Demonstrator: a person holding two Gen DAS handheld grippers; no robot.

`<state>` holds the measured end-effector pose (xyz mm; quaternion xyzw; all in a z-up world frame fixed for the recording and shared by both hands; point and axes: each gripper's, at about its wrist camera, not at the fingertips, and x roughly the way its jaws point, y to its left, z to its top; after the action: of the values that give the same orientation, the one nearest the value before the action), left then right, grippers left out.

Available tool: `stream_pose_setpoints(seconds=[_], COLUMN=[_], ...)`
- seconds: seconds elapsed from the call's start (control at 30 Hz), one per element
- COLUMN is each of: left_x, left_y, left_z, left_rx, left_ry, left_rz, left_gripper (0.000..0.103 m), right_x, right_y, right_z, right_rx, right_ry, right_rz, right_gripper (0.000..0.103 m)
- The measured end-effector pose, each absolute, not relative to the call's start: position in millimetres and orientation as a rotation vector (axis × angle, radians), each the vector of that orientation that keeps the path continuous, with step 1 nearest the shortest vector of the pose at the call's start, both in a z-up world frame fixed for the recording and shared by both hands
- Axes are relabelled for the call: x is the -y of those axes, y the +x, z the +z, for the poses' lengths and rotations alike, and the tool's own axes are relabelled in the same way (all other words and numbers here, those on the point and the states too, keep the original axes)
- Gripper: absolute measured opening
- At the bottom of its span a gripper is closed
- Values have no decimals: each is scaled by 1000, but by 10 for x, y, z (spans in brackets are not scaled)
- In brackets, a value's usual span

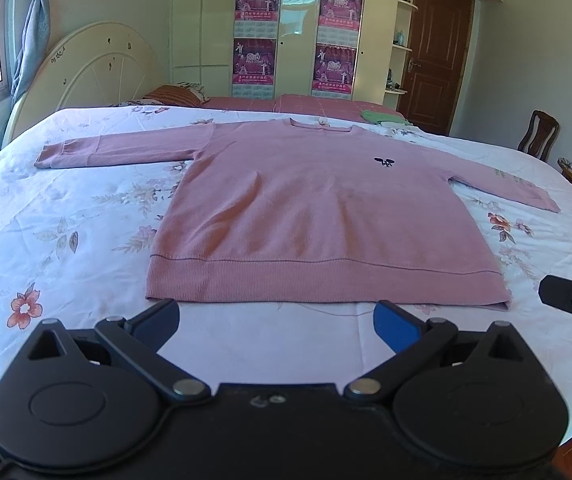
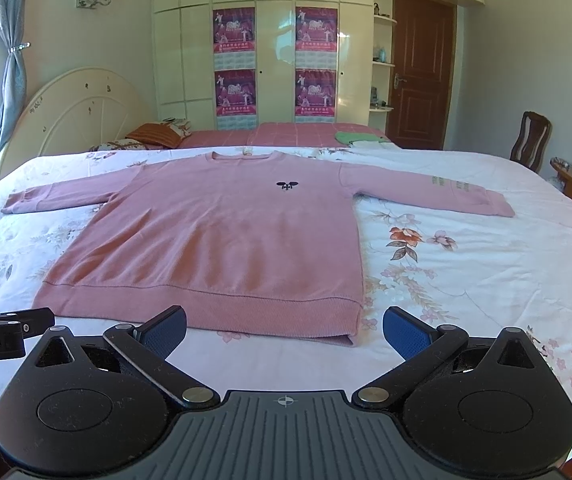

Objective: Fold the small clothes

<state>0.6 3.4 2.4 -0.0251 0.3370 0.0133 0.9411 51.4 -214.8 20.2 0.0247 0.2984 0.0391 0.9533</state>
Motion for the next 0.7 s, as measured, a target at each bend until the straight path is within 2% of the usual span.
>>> stream_pose_setpoints(seconds=[0.7], left_x=[-71], left_y=[-3], left_z=[12], left_rx=[-702], left_ry=[-101], left_rz=[-1], left_gripper=[103], right_x=[2129], right_y=[507], right_z=[173], right_rx=[-608], right_ry=[50], right_rz=[79], right_gripper=[103])
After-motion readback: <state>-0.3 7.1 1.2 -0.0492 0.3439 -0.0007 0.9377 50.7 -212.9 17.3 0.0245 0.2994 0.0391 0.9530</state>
